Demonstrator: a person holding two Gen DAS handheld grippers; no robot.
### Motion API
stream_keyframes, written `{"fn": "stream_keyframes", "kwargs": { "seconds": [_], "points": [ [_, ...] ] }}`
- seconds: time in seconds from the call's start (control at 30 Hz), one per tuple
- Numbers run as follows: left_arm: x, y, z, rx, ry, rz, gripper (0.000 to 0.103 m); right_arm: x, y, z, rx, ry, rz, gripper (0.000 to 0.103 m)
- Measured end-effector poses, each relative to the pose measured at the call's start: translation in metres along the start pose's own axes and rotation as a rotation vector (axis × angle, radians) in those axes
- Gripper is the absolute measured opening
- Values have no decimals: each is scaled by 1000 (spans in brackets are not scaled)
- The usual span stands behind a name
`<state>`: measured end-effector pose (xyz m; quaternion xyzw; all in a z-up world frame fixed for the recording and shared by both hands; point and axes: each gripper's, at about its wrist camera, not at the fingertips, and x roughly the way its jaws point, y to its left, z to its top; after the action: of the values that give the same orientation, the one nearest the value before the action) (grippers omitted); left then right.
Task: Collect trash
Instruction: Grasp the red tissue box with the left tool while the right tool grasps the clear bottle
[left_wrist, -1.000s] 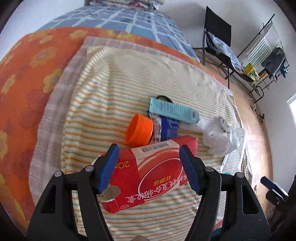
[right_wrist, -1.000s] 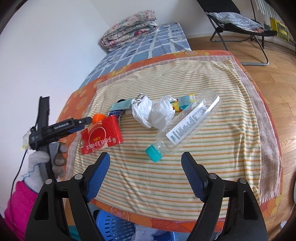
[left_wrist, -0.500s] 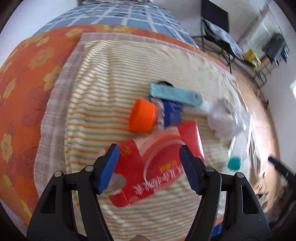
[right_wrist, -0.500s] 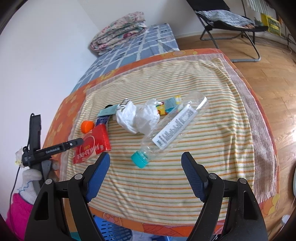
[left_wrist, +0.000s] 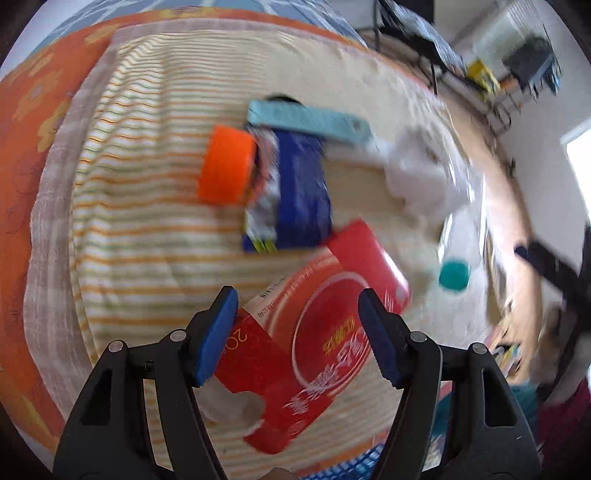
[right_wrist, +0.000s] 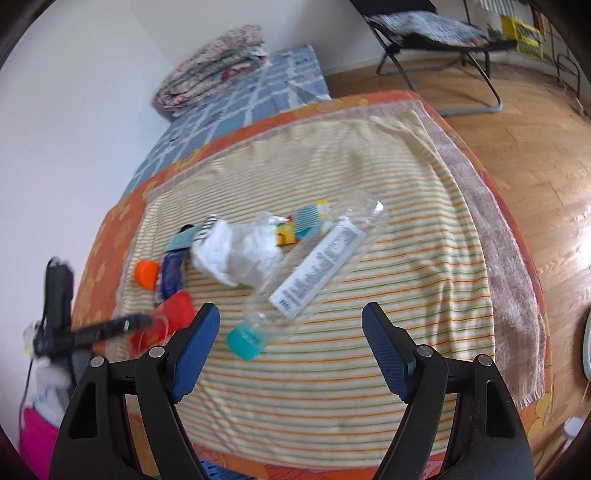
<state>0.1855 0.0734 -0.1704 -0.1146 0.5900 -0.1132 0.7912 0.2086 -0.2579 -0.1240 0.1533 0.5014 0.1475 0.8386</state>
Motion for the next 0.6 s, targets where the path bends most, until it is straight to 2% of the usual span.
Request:
{"fn": "stream_keyframes", "kwargs": {
  "seconds": [0.17, 0.23, 0.4, 0.5, 0.6],
  "points": [
    [7, -34, -14, 131, 29, 53, 71, 31, -20, 11, 130, 70, 7, 79],
    [12, -44, -19, 168, 35, 75, 83, 42, -25, 17, 159, 85, 2, 79],
    [22, -68, -23, 247, 40, 111, 86, 64, -34, 32, 248, 87, 2, 79],
    [30, -80, -26, 287, 34, 145, 94, 77, -35, 39, 274, 100, 15, 79],
    [40, -91, -29, 348, 60, 221, 95, 85, -32, 42, 261, 104, -12, 79]
  ]
}}
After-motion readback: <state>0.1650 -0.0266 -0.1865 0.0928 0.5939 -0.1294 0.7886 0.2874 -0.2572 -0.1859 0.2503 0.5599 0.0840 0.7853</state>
